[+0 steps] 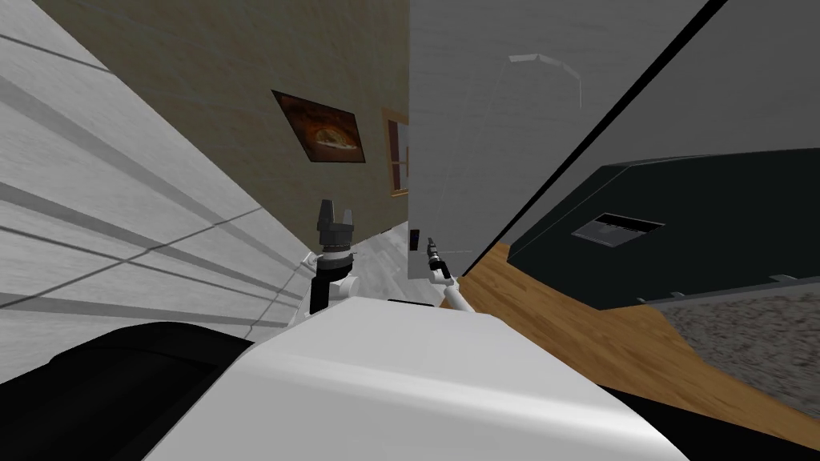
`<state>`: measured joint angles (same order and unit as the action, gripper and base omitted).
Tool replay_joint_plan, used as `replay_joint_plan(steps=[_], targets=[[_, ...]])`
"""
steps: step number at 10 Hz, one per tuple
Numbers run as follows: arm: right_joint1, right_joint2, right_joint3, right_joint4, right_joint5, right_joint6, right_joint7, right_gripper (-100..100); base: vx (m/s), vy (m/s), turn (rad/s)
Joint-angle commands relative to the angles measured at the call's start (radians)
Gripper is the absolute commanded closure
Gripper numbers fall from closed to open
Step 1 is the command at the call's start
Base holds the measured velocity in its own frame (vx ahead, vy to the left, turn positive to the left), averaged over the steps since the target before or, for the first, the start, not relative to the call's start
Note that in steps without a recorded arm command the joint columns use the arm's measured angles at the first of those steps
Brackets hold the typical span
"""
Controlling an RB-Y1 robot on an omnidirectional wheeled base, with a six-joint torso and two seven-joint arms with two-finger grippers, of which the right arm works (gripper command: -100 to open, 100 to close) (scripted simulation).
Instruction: Push the door open
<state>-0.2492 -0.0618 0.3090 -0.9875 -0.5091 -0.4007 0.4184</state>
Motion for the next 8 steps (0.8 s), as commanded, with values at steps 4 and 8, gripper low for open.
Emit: replay_joint_plan(steps=[4,8], targets=[[0.048,0.037,0.044,-0.061,-0.099,0.003,0.118,-100,-0.095,-0.009,-0.02],[0.078,0.084,0.075,-0.099,-0.169,0.003,0.198,-100,-0.09,0.003,-0.016]])
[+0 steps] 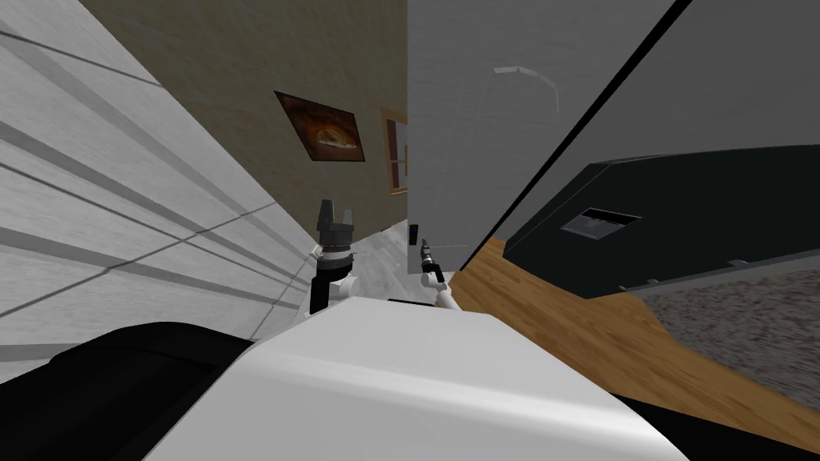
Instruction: Push the door open
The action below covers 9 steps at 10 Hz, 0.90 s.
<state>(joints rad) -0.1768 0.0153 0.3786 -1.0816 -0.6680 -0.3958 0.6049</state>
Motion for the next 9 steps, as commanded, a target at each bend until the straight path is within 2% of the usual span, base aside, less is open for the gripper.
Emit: replay_joint_plan(steps=[1,2,3,5,6,7,9], targets=[[0.015,0.026,0.015,-0.017,-0.03,-0.002,0.036,-100,-0.11,0.076,-0.016],[0.004,0.017,0.011,0.001,-0.017,-0.006,0.018,-100,-0.052,0.043,-0.008],[0.001,-0.01,0.009,0.005,-0.018,-0.009,0.021,-100,0.079,-0.003,0.015],[-0.003,-0.033,0.004,0.009,-0.017,-0.009,0.021,-100,0.218,0.015,0.017],[-0.007,-0.038,-0.001,0.012,-0.016,-0.009,0.021,-100,0.259,0.047,0.023],[-0.01,-0.035,-0.004,0.015,-0.015,-0.009,0.021,-100,0.234,0.043,0.02],[-0.015,-0.013,-0.009,0.019,-0.014,-0.009,0.021,-100,0.205,0.084,0.017]])
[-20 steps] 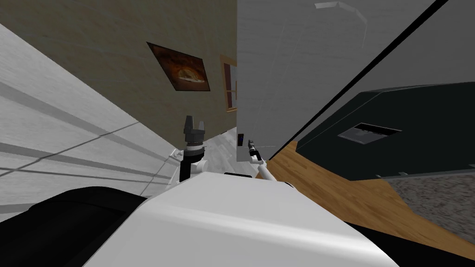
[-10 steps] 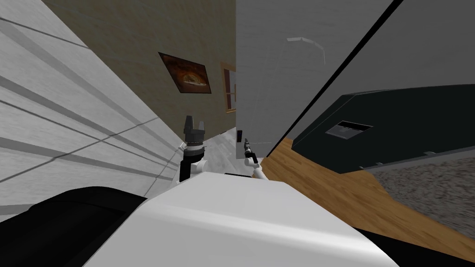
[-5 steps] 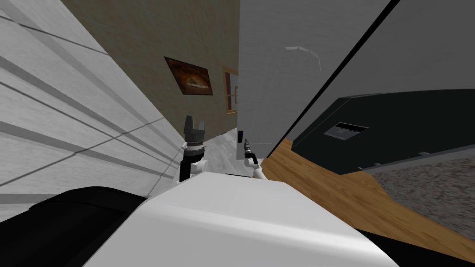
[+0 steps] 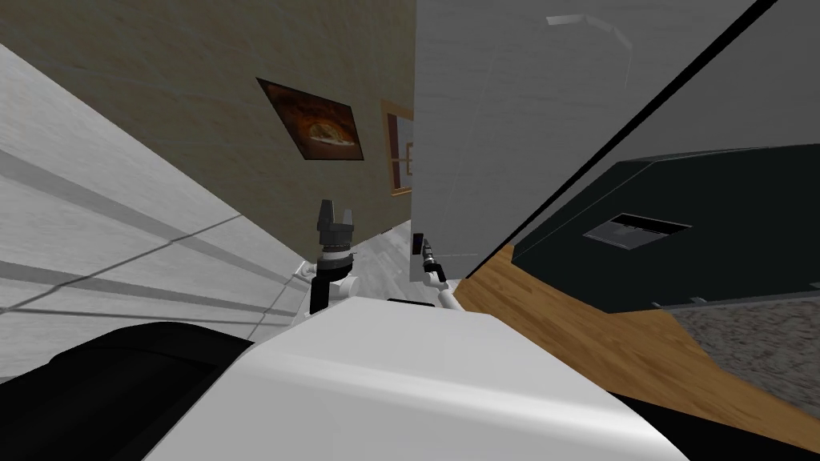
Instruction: Push the door open
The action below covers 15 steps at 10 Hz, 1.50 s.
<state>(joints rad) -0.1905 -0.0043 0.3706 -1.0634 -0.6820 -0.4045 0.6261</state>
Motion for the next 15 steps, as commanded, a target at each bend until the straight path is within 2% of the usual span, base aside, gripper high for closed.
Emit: replay_joint_plan(steps=[1,2,3,4,9,10,11,15], targets=[[-0.004,0.029,-0.004,0.003,0.001,0.0,-0.001,-100,0.182,0.098,0.014],[-0.005,0.047,-0.006,0.005,0.002,0.0,-0.001,-100,0.143,0.1,0.014],[0.0,0.036,-0.007,-0.004,0.001,0.004,0.003,-100,0.057,0.05,0.0],[0.0,0.036,-0.007,-0.004,0.001,0.004,0.003,100,-0.005,-0.005,-0.003],[0.0,0.036,-0.007,-0.004,0.001,0.004,0.003,100,-0.012,-0.008,0.005],[0.009,0.017,0.013,-0.012,-0.032,-0.006,0.033,100,0.057,0.043,-0.083],[0.014,0.008,0.023,-0.018,-0.054,-0.014,0.052,100,0.112,0.058,-0.112],[0.029,-0.013,0.057,-0.039,-0.122,-0.04,0.111,100,0.122,0.046,-0.067]])
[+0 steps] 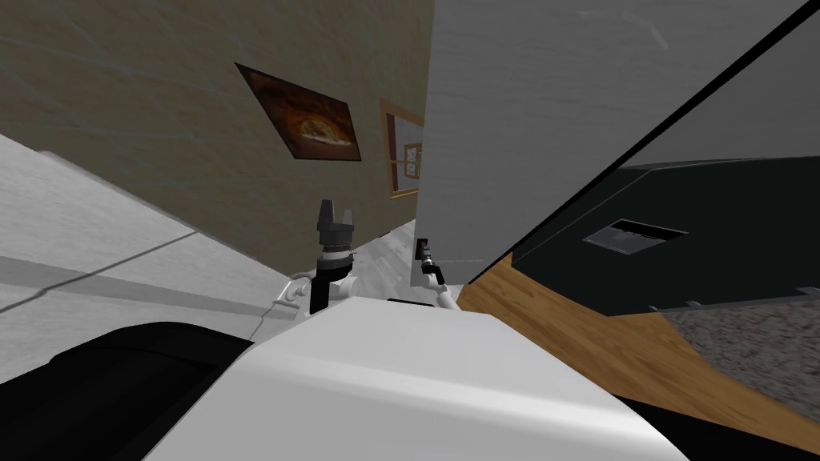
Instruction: Push the door open
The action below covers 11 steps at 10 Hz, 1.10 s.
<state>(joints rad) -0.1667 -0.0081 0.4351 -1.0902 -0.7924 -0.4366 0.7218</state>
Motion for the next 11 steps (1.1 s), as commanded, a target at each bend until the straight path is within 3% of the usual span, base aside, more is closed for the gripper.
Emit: replay_joint_plan(steps=[1,7,11], targets=[[0.009,-0.012,0.0,-0.016,-0.027,-0.014,0.028,100,0.112,0.042,-0.079],[0.031,-0.017,0.048,-0.045,-0.125,-0.051,0.113,100,0.091,0.046,-0.071],[0.048,-0.006,0.086,-0.068,-0.201,-0.08,0.18,100,0.109,0.057,-0.092]])
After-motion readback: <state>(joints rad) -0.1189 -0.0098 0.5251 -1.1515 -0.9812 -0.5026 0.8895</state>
